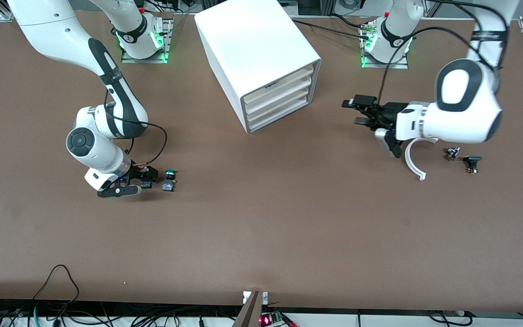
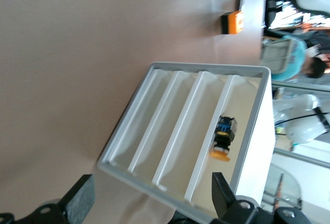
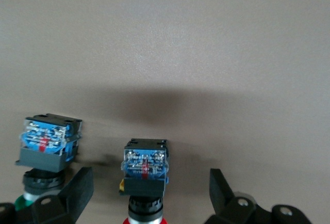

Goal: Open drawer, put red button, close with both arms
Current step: 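Grasp the red button with the right gripper while the left gripper reaches the drawer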

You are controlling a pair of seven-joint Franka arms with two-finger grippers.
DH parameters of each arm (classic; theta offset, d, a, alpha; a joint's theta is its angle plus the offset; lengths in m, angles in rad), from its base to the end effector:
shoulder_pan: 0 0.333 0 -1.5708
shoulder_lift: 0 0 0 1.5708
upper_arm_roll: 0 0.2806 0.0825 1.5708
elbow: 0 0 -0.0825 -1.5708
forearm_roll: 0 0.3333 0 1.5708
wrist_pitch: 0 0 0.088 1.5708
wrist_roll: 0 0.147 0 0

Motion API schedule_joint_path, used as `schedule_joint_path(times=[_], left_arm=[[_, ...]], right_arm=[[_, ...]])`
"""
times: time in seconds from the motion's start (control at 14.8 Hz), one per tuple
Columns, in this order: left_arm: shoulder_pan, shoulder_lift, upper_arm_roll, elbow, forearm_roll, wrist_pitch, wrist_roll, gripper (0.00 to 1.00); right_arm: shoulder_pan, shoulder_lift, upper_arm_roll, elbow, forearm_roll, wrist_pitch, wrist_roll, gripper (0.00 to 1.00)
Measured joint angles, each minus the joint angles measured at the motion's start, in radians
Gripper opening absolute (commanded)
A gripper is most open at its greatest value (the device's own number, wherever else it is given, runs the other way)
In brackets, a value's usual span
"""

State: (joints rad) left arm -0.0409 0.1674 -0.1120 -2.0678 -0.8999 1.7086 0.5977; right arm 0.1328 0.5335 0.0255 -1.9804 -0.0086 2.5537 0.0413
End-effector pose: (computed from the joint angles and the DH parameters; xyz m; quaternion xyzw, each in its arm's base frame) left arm 0.4535 -0.1751 0.3263 0.8670 -0.1609 -0.1392 0.4506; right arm 0.5629 0.0899 0.1680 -0.9980 -0.0601 -0.0195 0.0060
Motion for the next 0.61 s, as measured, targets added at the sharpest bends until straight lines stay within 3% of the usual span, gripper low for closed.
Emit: schedule_joint_path(times=[0.2, 0.27, 0.41, 0.61], left_arm=[[0.0, 0.002, -0.022, -0.123, -0.172, 0.052, 0.153, 0.9], [0.0, 0.006, -0.025, -0.162, -0.229, 0.055, 0.212, 0.86], [0.0, 0.024, -0.046, -0.223, -0.318, 0.059, 0.337, 0.79], [0.0, 0.064, -0.081, -0.27, -0.396, 0.062, 0.431, 0.79]], right_arm=[[0.0, 0.019, 0.0, 0.0, 0.0, 0.025, 0.0, 0.93], [0.0, 0.021, 0.0, 0.0, 0.0, 0.029, 0.0, 0.86], [0.0, 0.021, 0.0, 0.0, 0.0, 0.033, 0.0, 0.65], [0.0, 0.021, 0.0, 0.0, 0.0, 0.035, 0.0, 0.27]])
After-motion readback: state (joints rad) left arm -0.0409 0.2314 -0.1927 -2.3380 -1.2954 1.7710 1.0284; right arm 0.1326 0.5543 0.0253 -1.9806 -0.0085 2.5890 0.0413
